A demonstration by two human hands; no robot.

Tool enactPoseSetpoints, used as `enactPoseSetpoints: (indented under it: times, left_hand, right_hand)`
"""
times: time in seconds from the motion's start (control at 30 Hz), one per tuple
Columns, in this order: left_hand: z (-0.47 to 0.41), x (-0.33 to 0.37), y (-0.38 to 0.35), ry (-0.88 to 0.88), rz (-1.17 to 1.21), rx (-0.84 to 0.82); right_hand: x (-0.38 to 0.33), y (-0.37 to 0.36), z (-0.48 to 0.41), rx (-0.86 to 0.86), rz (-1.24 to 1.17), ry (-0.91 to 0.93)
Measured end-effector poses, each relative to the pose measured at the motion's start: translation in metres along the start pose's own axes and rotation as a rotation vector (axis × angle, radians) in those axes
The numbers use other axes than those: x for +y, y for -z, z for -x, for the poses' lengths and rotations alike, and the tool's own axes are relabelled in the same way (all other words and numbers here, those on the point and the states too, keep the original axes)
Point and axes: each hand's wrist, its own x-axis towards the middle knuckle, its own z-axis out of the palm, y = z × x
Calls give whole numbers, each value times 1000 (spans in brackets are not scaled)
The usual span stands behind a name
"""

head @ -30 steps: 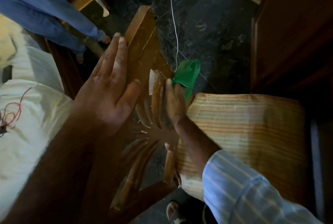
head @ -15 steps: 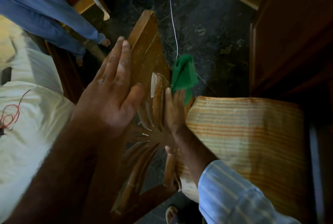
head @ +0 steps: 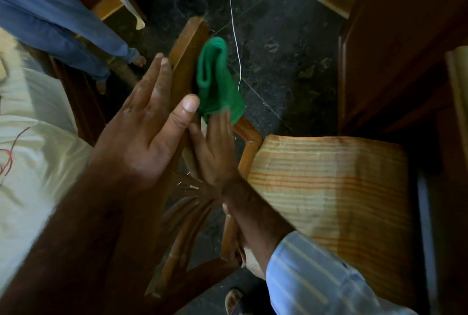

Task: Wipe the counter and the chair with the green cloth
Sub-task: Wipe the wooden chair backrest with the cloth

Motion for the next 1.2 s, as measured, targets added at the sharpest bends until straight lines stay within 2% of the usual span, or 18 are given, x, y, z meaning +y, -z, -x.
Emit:
enactPoseSetpoints:
  times: [0.17,0.27,0.4,0.53,0.63,0.77,0.83,0.9,0.97,1.03,1.1,1.2]
  left_hand:
    - [1,4,-1,22,-52,-13]
    - [0,5,-2,30,-82,-15]
    - [-1,7,-4,48,-152,-3]
    - [-9,20,-8,-19,-216,108]
    - [-19,38,-22,93,-196,238]
    - [-36,47,-33,199,-226,443]
    - [-43,47,-30,198,-213,484]
    - [-43,49,-28,138,-171,498]
    - [-36,58,-27,95,-75,531]
    - [-28,68,-26,153,125,556]
    - [-23,77,-30,252,499,547]
    - [-18,77,-36,430,1051,442]
  right_hand:
    - [7,4,-8,58,-32,-217]
    - [4,9,-8,59,-17,-229]
    - [-25,11,-6,21,7,-56]
    - [-42,15,-5,-127,124,110]
    - [-42,26,-7,-198,81,157]
    - [-39,40,-7,-146,67,203]
    - [-36,50,-11,-123,52,245]
    - [-33,60,-17,-65,30,201]
    - [-36,69,-22,59,-196,-16]
    - [-45,82,-28,143,-607,-369]
    - [-42,103,-33,59,-858,-564]
    - [-38,140,-30,-107,-903,-647]
